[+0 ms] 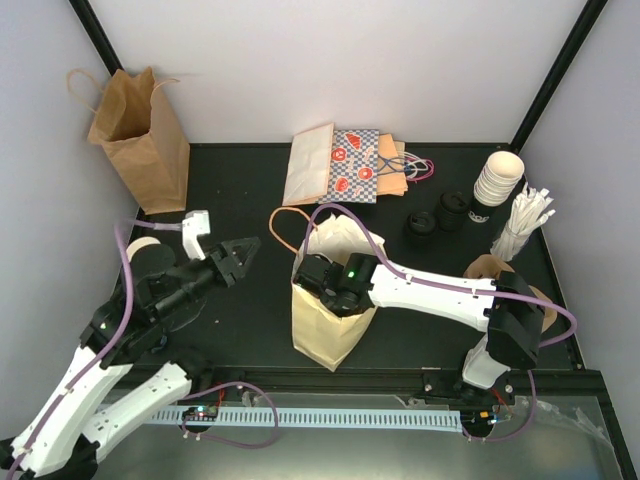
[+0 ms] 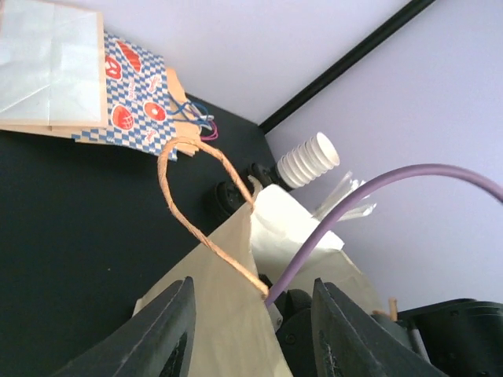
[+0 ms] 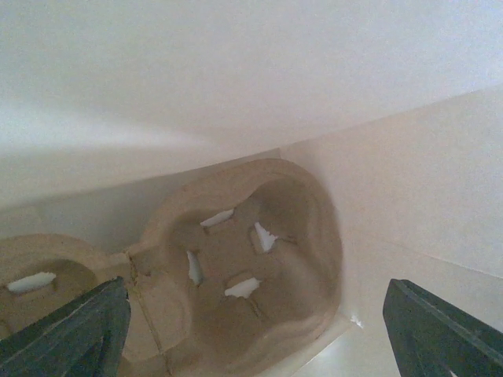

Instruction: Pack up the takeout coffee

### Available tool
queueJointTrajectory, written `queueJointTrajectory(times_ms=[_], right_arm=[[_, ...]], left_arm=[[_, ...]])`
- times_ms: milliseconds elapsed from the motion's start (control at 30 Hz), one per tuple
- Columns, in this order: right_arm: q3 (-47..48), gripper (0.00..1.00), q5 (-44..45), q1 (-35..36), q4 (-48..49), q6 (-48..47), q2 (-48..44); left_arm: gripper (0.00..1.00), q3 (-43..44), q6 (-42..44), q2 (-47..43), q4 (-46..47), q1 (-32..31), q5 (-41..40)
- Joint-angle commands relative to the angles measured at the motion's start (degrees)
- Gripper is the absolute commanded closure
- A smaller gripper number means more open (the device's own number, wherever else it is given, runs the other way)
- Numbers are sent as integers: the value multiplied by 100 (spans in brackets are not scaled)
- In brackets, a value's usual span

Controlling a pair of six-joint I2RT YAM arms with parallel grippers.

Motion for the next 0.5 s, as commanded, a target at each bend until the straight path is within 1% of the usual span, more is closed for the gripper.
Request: queueJointTrajectory(times_ms=[0, 33, 100, 167, 200, 300, 467], right_arm=[[12, 9, 151, 51, 114, -61, 68], [21, 10, 161, 52, 103, -73, 70], [47, 10, 181, 56, 91, -76, 82], [49, 10, 188, 54, 73, -61, 84], [49, 10, 184, 52, 69, -56, 83], [17, 9, 182, 53, 68, -36, 63], [-5, 9, 202, 55, 70, -52, 54]], left_arm=[[56, 40, -409, -194, -20, 48, -219], [53, -4, -515, -174, 82, 47, -107], [41, -153, -772, -122, 322, 44, 78], [32, -323, -1120, -86, 560, 44, 115], [30, -424, -1317, -72, 711, 46, 160], [30, -648, -1566, 28, 1299, 44, 421], [30, -631, -1660, 438, 1572, 44, 716]])
